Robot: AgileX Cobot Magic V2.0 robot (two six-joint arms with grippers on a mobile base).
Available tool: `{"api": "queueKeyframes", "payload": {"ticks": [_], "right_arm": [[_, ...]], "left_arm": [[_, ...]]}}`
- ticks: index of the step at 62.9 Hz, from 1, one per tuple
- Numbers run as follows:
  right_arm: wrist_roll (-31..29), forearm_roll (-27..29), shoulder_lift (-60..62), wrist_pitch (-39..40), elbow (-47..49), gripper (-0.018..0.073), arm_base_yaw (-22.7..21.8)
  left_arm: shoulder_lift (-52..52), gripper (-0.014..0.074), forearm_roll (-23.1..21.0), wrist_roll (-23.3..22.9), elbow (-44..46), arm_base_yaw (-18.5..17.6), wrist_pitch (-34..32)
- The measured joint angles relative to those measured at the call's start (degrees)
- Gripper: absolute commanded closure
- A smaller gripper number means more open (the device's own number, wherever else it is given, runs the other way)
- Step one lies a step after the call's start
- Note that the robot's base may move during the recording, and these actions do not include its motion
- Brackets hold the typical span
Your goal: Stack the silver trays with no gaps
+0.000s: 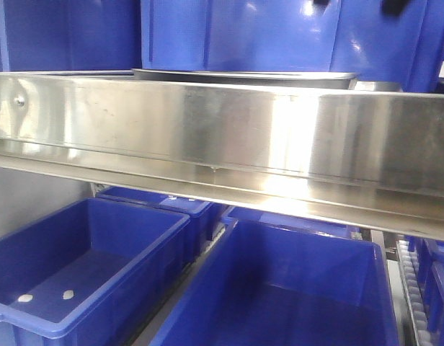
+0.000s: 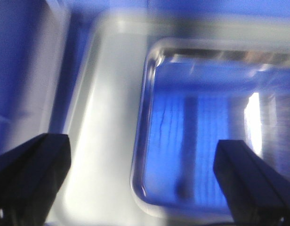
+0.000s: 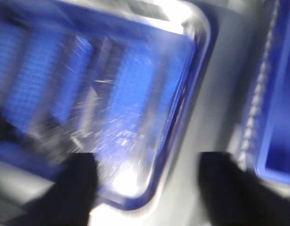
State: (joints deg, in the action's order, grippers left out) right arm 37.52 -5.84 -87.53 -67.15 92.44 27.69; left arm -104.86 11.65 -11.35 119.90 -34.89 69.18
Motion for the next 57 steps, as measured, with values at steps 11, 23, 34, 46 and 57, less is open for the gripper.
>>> {"api": "queueKeyframes", "payload": {"ticks": [11,23,34,46,57], "right_arm": [[-4.08,0.0,7.3,0.0,-0.57,0.051,2.82],[-8.82,-0.12,17.18,1.46,-8.67,0.0504,8.99],[-9.54,-1.37,28.35,8.81,-21.28,0.0504,13.16],[-14.18,-1.7,40.72,19.47,-36.55,0.0504,14.69],[-18.95,-1.7,51.02,27.39,-47.75,0.0505,14.82]], "left_arm": [[7.51,0.0397,0.0,0.89,0.16,-2.1,2.47],[17.91,0.0626,0.0,1.36,-6.87,-5.75,2.98],[30.0,0.0645,0.0,1.24,-20.8,-9.76,-1.17],[45.88,0.0645,-0.13,-0.1,-41.16,-12.49,-9.68],[60.18,0.0645,-1.39,-0.33,-60.24,-12.86,-19.81]]}}
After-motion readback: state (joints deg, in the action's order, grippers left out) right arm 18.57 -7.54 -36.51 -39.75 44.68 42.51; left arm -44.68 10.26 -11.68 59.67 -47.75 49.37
